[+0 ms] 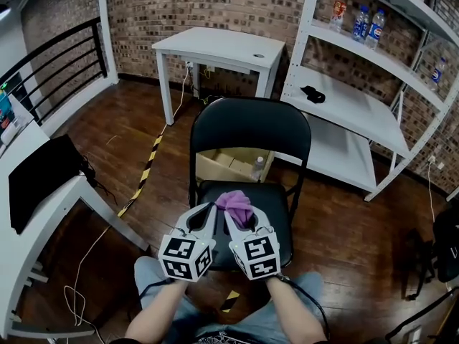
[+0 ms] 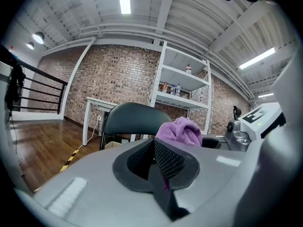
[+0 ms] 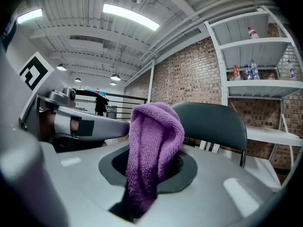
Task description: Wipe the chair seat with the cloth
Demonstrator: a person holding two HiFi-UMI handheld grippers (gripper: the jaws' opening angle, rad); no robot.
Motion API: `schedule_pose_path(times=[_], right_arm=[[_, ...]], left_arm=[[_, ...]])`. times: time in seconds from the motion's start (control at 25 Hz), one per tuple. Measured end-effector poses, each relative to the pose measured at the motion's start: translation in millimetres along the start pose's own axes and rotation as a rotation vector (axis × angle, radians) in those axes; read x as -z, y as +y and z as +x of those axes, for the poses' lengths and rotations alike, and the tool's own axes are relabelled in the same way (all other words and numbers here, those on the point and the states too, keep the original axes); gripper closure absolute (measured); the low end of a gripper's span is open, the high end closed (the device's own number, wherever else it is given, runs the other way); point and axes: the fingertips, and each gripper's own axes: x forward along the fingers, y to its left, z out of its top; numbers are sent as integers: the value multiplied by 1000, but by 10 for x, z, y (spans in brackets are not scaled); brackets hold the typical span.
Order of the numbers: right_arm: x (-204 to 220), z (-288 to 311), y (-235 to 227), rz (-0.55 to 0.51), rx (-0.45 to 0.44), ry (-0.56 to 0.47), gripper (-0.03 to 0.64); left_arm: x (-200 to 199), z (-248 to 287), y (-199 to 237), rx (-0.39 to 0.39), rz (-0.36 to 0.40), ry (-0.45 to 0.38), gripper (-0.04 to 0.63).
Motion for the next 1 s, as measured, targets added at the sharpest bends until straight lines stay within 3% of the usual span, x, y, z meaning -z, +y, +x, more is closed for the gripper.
schedule_pose_path(times=[0.52,0.84,1.0], right_arm=[[55,748,-255,-8,-32,42,534],[484,1490,-241,-186,-108,195,534],[776,1893,-259,-300,-146,271,532]], left_arm=[[-36,533,458,-22,-13,22,589],[12,635,721,-37,-6,45,589],[72,637,938,-63,-42,55,589]])
